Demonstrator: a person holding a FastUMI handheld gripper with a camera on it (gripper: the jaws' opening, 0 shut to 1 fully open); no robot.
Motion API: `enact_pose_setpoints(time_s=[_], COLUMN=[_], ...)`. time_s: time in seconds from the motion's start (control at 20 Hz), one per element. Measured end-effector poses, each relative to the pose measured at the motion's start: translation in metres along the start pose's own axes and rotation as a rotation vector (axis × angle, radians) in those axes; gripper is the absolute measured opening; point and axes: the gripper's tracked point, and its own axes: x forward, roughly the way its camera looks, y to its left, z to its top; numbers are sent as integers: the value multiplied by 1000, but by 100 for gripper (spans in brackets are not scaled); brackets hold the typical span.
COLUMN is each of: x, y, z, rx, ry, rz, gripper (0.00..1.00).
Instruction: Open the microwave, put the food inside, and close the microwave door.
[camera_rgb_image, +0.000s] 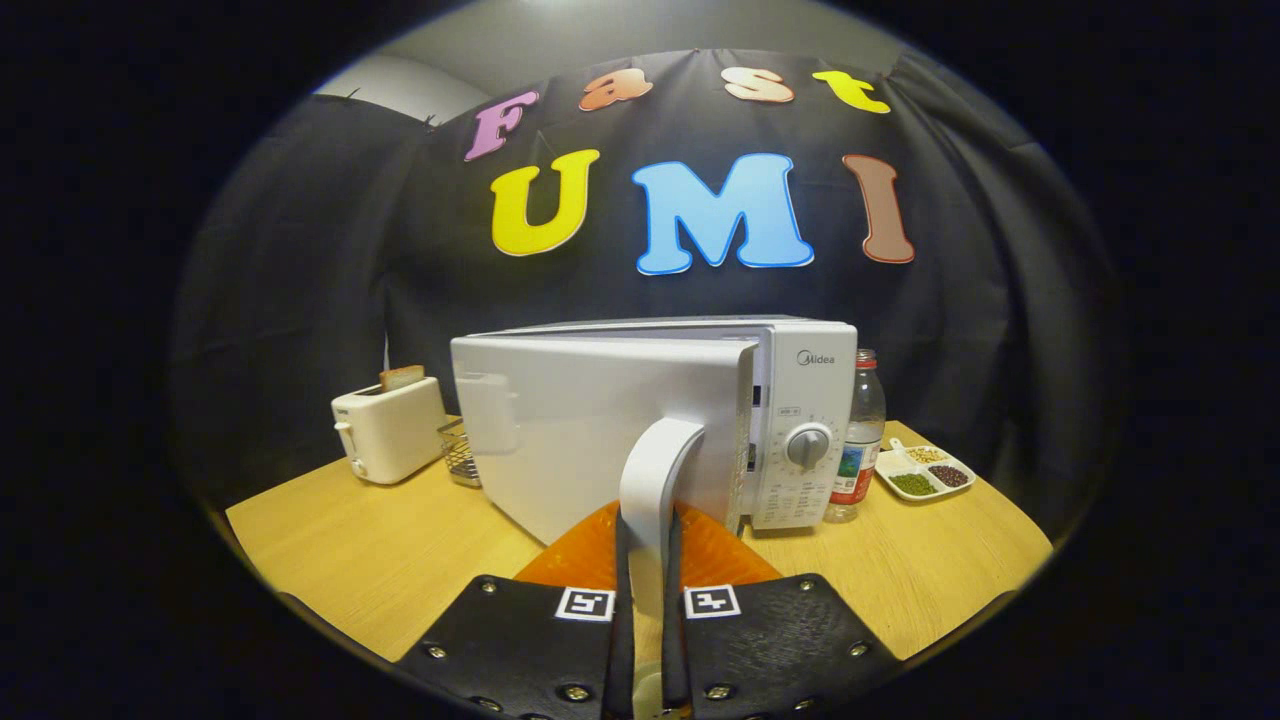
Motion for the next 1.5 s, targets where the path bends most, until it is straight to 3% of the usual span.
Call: enact_pose_setpoints(time_s=[0.4, 0.6, 1.2, 1.35, 1.5], x=[-52, -62, -44, -40, -41], y=[121, 163, 284, 294, 294], z=[-17, -19, -26, -28, -30], rx=[14, -104, -54, -38, -35], ry=[12, -60, -98, -71, -33], rz=[212, 142, -230, -267, -247], gripper=[10, 10, 10, 10, 17])
